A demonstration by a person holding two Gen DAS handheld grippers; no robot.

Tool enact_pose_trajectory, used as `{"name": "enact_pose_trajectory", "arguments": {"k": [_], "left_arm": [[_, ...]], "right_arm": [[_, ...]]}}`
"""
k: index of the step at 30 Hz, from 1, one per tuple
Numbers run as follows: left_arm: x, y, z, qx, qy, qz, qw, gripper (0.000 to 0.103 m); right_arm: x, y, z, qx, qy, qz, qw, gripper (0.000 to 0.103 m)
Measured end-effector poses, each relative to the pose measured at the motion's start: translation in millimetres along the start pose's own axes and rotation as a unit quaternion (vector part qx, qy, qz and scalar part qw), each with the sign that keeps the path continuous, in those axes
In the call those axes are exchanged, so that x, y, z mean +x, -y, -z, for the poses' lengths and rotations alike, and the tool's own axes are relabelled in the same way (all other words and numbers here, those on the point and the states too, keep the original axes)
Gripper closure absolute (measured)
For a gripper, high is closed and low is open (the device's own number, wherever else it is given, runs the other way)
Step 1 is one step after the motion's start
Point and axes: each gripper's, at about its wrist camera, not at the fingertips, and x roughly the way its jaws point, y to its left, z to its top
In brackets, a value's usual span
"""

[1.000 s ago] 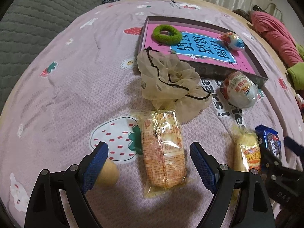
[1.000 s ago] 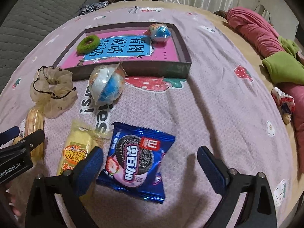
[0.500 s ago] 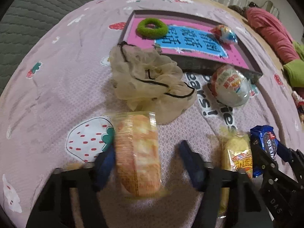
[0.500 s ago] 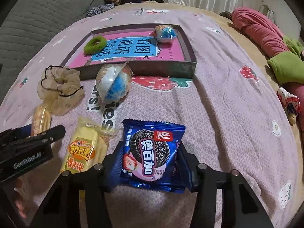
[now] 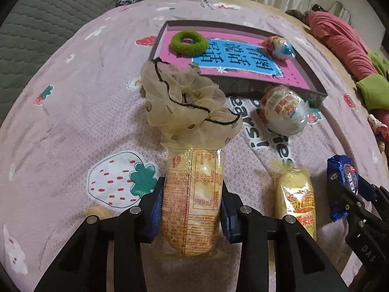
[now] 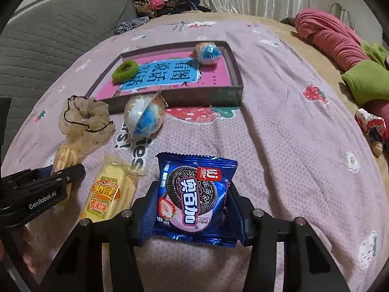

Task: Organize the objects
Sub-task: 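Grasp the wafer packet with left gripper while right gripper grasps the Oreo packet, then carry the wafer packet with left gripper while right gripper carries the Oreo packet to the tray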

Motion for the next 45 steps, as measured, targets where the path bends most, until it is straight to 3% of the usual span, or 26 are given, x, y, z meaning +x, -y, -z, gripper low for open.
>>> {"name": "enact_pose_trajectory", "arguments": {"k": [25, 45], "left_arm": [[-90, 0, 1, 0.007, 0.067, 0.012, 0.9976, 0.063], [-142, 5, -7, 0.012, 0.112, 0.009, 0.9936, 0.063]], "right_arm": [[-75, -27, -5, -0.029, 0.054, 0.0, 0.998, 0.051], [-133, -32, -33, -0.041, 0.114, 0.003, 0.993, 0.051]]}}
